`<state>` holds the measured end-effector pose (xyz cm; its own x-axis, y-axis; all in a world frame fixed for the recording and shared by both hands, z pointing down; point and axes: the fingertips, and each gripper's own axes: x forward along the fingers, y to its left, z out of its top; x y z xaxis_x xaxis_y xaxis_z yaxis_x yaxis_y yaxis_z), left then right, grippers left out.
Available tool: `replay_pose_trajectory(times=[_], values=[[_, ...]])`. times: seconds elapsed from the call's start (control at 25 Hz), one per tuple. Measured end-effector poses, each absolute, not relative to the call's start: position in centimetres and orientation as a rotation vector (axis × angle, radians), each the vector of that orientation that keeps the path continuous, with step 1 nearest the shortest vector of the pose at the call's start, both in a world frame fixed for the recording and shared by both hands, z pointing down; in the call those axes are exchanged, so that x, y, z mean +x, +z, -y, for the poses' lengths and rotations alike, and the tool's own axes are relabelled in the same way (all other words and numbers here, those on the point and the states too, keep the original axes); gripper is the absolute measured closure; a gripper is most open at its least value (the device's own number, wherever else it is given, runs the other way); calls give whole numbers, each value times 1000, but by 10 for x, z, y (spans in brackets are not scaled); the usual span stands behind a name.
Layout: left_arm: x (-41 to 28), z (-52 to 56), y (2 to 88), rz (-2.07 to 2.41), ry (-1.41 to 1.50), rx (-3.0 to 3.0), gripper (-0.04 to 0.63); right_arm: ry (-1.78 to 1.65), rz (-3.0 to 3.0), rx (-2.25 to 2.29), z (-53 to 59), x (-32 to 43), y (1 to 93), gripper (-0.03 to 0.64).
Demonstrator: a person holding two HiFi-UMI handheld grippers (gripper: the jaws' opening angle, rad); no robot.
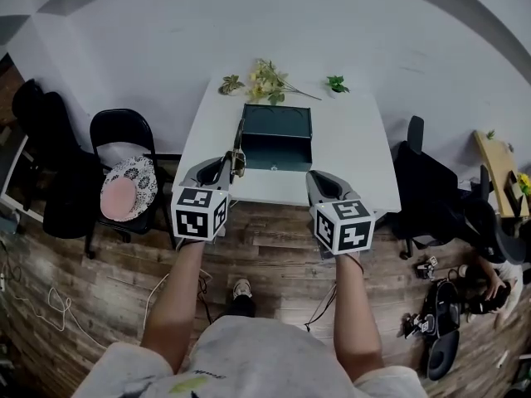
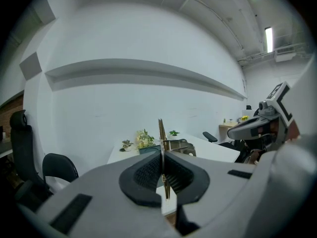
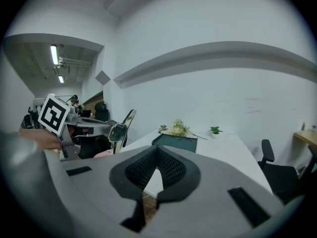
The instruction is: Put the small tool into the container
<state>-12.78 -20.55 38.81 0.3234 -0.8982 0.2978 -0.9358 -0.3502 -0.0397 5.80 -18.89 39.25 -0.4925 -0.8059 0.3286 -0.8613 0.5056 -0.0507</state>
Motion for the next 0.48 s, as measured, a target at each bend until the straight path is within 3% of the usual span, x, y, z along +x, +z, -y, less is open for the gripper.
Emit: replay_pose_trajectory(times=[0.48], values=[[-156,268,398,1612,427,2476,598,333,2422,1462,241,26,401,612]])
